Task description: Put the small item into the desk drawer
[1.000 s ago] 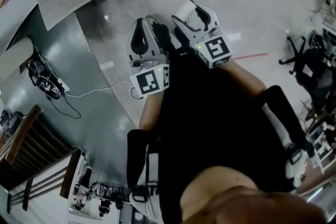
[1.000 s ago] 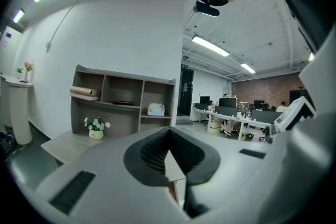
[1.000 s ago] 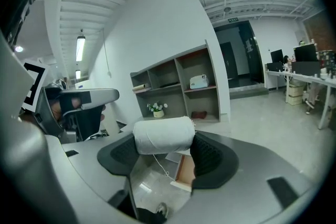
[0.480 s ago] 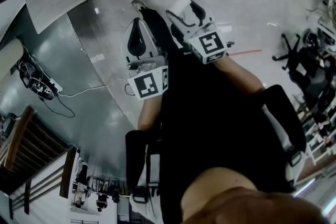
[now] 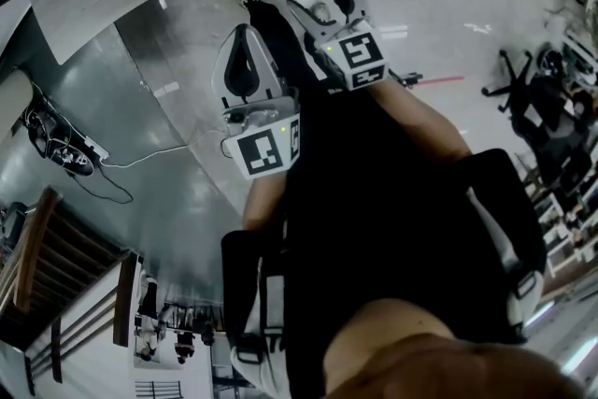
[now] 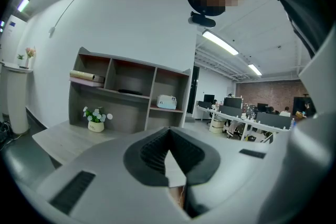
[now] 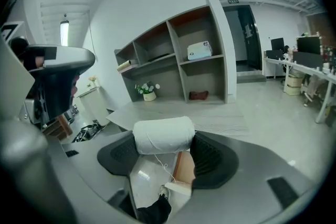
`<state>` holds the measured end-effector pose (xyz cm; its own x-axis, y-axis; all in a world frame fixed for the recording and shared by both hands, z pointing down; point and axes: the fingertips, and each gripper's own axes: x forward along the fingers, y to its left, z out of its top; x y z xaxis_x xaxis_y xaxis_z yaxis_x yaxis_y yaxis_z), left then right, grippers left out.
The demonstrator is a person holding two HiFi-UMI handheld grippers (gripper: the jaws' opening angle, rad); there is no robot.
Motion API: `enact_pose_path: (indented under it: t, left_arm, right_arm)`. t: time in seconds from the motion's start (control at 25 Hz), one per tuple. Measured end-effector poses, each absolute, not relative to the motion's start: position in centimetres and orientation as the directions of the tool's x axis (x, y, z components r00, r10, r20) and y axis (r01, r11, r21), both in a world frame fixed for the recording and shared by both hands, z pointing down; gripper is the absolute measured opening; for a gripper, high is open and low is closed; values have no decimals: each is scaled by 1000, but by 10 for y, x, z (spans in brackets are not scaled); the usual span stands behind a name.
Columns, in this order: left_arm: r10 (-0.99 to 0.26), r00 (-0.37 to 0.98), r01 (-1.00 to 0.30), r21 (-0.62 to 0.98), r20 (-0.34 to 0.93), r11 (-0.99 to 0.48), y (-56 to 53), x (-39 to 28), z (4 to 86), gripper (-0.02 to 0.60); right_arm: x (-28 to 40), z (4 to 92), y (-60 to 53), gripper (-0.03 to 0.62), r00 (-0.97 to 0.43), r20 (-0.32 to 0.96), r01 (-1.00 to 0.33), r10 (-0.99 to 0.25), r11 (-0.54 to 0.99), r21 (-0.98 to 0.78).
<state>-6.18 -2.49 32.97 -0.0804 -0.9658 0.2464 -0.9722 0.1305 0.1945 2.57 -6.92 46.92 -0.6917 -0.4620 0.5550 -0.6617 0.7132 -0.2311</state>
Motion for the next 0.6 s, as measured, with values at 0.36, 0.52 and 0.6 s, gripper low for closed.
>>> enact_pose_path:
  t: [0.36,0.52,0.6]
  left_arm:
    - [-962,-51,-971,212,269,111,-43,-82,347,-11]
    - [-959,-32,-970,221,283,98,-48,-86,356,-11]
    - [-958,-27,-971,221,287,93,-51,-87,360,-11]
  right_arm:
    - [7,545,-84,273,-613,667,-710,-424,666,-230]
    - [7,583,-85,273,-568,721,-732,-397,644,-222]
    - [9,603,-86,273,-544,745,-741,-386,638,-210]
